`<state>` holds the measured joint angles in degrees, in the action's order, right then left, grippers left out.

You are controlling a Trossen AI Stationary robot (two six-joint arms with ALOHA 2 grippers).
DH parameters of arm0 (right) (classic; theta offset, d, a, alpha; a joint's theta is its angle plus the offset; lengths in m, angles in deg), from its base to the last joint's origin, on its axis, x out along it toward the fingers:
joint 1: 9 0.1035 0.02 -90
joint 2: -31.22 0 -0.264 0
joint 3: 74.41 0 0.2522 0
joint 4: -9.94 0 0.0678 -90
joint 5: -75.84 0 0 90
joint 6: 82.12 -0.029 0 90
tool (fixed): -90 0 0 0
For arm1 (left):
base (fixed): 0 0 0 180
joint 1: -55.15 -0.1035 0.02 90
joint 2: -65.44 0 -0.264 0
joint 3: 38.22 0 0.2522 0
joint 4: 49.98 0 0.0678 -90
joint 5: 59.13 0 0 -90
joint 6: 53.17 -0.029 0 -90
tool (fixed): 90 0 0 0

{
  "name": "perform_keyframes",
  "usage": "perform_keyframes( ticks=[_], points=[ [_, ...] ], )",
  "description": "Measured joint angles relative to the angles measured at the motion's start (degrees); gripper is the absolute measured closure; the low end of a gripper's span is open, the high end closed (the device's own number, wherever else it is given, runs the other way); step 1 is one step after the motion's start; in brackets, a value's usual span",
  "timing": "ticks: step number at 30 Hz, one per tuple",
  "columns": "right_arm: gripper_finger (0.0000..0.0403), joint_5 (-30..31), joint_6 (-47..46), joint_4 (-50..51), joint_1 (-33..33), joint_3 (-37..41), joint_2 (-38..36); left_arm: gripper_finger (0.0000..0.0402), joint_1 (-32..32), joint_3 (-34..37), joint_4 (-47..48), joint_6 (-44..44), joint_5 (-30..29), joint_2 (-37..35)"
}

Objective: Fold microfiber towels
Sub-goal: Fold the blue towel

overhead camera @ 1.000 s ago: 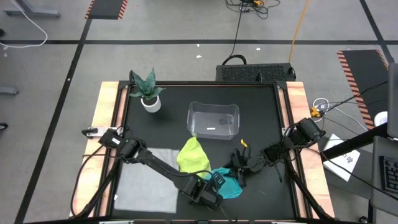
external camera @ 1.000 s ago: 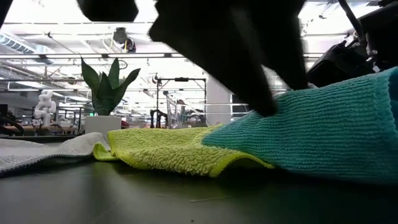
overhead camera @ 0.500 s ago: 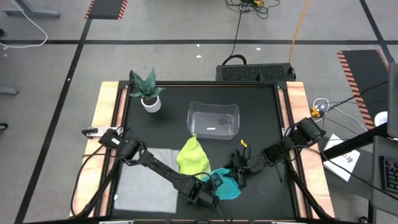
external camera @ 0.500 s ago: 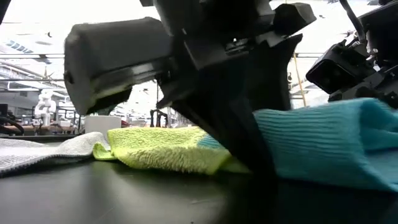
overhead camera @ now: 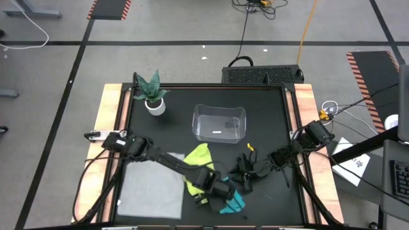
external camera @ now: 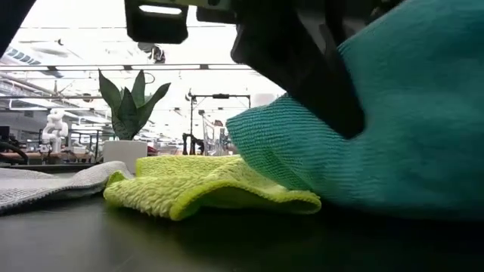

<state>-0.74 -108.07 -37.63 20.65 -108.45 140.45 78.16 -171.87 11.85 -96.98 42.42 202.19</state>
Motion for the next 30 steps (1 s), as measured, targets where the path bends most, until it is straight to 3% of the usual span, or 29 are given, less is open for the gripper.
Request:
perform_keyframes(
  ticks=[7, 14, 23, 30],
  points=[
    [0.0289, 0.1, 2.1, 0.1, -0.3, -1.9, 0.0, 0.0396, -1.4, 0.4, 1.9, -4.6, 6.0, 2.5],
    [0.0289, -0.8, 2.4, 3.7, -2.5, -3.1, -0.1, 0.0397, -1.4, 0.0, 1.7, -6.1, 6.2, 2.9],
    [0.0289, -1.6, 4.9, 6.9, -3.0, -7.1, 0.1, 0.0396, -0.6, -2.3, 3.0, -5.6, 2.7, 2.8],
    [0.0289, -2.3, 8.0, 14.8, -4.6, -13.5, 0.1, 0.0397, 1.6, -2.4, 9.8, -4.6, -7.5, 2.7]
  ],
)
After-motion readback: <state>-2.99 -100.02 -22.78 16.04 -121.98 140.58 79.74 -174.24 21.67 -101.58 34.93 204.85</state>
